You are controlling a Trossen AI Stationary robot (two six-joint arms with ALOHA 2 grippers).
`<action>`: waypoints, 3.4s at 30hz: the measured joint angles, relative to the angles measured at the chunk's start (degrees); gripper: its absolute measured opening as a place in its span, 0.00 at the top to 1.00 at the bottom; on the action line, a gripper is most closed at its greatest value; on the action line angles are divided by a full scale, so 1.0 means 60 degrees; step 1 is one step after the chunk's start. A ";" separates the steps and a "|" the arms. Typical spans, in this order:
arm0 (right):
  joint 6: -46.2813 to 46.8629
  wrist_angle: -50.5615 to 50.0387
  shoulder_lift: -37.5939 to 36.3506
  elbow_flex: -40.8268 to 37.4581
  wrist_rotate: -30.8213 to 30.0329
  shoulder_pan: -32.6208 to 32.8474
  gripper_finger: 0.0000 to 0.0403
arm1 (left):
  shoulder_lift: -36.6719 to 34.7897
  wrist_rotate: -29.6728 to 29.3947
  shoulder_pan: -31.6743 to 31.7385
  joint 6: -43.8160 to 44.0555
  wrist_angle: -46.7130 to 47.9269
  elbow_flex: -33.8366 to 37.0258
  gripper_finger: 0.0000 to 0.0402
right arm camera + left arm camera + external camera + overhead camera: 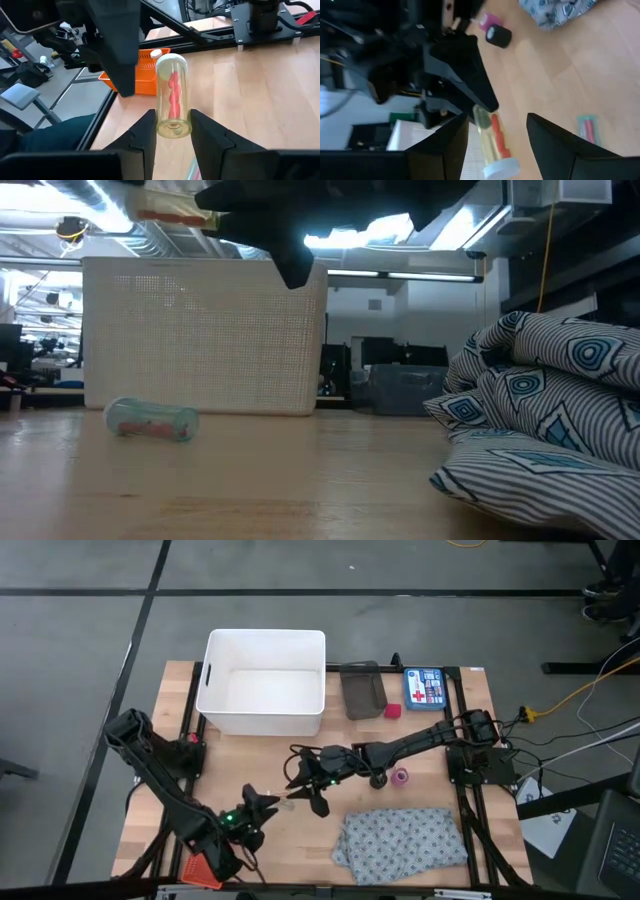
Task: Pick & place medical supplies in basket/bin
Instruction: Put the yellow pill bottle into the orange bin
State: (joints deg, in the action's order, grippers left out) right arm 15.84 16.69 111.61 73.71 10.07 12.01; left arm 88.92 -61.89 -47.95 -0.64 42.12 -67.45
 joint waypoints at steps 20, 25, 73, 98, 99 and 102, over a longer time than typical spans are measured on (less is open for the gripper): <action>-0.0222 -0.0081 0.0011 0.0540 0.0506 0.0018 0.73 | 0.0000 -0.0402 0.0069 0.0503 0.1211 -0.0002 0.51; -0.0208 -0.0080 0.0011 0.0540 0.0506 0.0018 0.74 | 0.0000 -0.0585 0.0028 0.1025 0.1921 0.0001 0.51; -0.0179 -0.0050 0.0011 0.0540 0.0973 0.0015 0.73 | 0.0000 -0.1521 -0.0727 0.2257 0.2046 0.0002 0.61; -0.0189 -0.0036 0.0011 0.0540 0.1013 0.0016 0.73 | 0.0000 -0.1078 -0.0603 0.1704 0.1433 0.0002 0.62; -0.0192 -0.0036 0.0011 0.0540 0.1013 0.0017 0.73 | 0.0000 -0.1101 -0.0606 0.1704 0.1429 0.0002 0.62; -0.0193 -0.0040 0.0011 0.0540 0.1013 0.0018 0.73 | 0.0000 -0.1221 -0.0606 0.1667 0.1436 0.0002 0.62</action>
State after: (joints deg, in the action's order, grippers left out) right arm 14.68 16.45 111.68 76.95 16.14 12.12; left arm 88.92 -69.22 -51.59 9.37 50.74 -67.44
